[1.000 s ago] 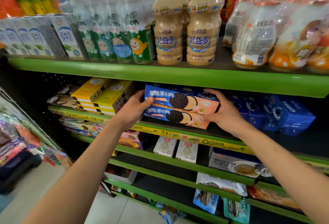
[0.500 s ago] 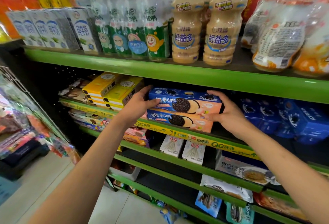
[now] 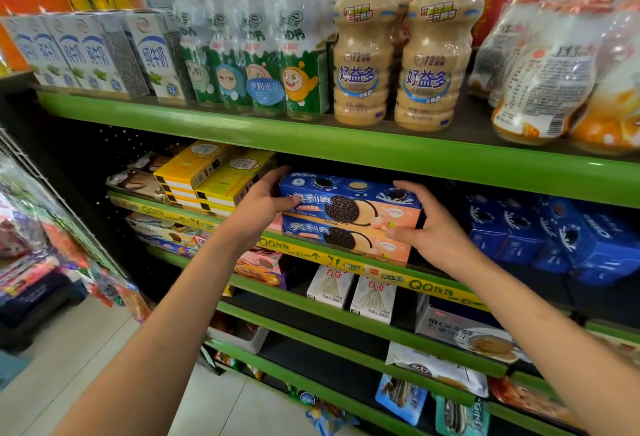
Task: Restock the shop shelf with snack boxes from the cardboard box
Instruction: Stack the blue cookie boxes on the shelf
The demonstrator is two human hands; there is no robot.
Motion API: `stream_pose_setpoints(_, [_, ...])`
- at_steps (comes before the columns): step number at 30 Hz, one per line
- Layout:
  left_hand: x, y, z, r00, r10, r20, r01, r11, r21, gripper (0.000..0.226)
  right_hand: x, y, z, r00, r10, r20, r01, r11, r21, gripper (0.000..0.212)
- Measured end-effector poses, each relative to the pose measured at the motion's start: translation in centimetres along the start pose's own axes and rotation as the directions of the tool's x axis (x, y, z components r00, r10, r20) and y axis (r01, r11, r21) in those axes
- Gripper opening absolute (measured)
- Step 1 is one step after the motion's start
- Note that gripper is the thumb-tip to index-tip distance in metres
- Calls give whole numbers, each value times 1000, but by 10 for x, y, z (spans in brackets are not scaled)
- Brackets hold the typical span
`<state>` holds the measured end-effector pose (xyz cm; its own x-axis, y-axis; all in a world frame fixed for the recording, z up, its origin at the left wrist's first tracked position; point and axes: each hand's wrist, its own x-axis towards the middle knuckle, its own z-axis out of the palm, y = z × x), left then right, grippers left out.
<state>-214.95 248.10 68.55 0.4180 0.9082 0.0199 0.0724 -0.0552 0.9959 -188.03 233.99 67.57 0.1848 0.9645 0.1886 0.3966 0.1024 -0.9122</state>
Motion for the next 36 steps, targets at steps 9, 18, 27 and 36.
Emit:
stream_pose_setpoints(9, [5, 14, 2, 997, 74, 23, -76, 993, 87, 52, 5, -3, 0, 993, 17, -116, -16, 1000, 3, 73])
stream_pose_setpoints(18, [14, 24, 27, 998, -31, 62, 7, 934, 358, 41, 29, 7, 2, 960, 263, -100, -264, 964, -1, 25])
stream_pose_setpoints(27, [-9, 6, 41, 912, 108, 395, -407, 345, 846, 75, 44, 12, 12, 949, 299, -97, -286, 949, 131, 22])
stream_pose_setpoints(36, [-9, -15, 49, 891, 178, 418, -441, 117, 890, 73, 45, 7, 14, 956, 293, -25, -285, 944, 166, 25])
